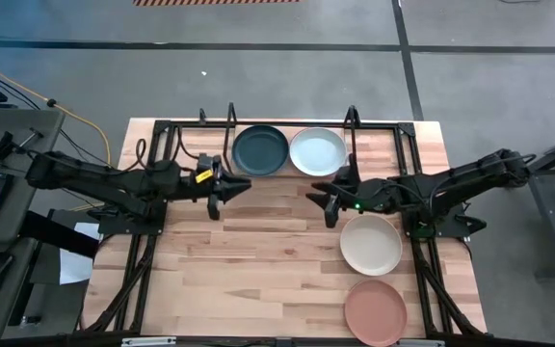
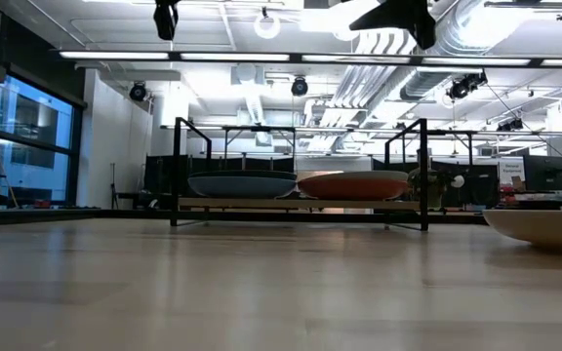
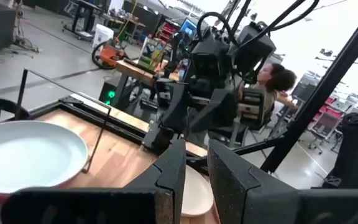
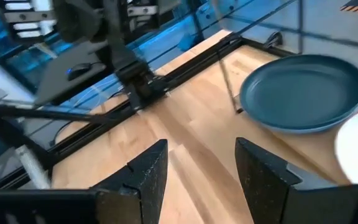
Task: Place and stack plates onto a shelf
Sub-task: Stack the brown plate on the white plate on the shelf
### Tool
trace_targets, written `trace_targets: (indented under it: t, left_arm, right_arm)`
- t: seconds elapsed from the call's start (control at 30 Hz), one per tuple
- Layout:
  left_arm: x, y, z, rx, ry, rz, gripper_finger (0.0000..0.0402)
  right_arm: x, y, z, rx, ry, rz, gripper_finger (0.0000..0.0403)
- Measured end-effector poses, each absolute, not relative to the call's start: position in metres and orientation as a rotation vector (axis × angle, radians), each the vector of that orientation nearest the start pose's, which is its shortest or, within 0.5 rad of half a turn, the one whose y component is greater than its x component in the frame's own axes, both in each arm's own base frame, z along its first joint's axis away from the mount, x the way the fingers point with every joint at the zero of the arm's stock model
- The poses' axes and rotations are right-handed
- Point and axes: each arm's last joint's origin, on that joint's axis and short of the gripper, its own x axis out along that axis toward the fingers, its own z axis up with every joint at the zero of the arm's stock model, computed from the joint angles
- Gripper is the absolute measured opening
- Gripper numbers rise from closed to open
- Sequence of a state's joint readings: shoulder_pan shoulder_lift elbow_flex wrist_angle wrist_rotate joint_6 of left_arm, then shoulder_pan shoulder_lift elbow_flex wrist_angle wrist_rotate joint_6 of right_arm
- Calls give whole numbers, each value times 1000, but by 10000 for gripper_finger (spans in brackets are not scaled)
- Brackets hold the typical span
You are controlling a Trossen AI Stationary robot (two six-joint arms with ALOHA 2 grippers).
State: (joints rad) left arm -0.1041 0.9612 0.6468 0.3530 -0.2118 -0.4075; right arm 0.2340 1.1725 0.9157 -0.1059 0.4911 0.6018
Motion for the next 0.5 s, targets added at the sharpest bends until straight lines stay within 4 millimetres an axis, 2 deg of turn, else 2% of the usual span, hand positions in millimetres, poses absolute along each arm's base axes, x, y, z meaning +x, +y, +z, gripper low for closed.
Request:
trace_targets:
  t: [0.1,0.23,0.3,0.37,0.5]
  left_arm:
    - [216,-15,304,-408,-55,107,56]
    - [216,-15,303,-420,-46,111,56]
    - [216,-15,303,-419,-44,111,56]
    - [216,-15,303,-414,-44,112,56]
    - [216,-15,303,-376,-36,115,56]
  right_arm:
    - [254,49,310,496,273,-261,169]
    - [252,60,307,674,402,-13,169]
    - [246,72,301,796,562,106,169]
    - [235,87,291,897,762,143,169]
    - [205,121,269,957,1093,37,169]
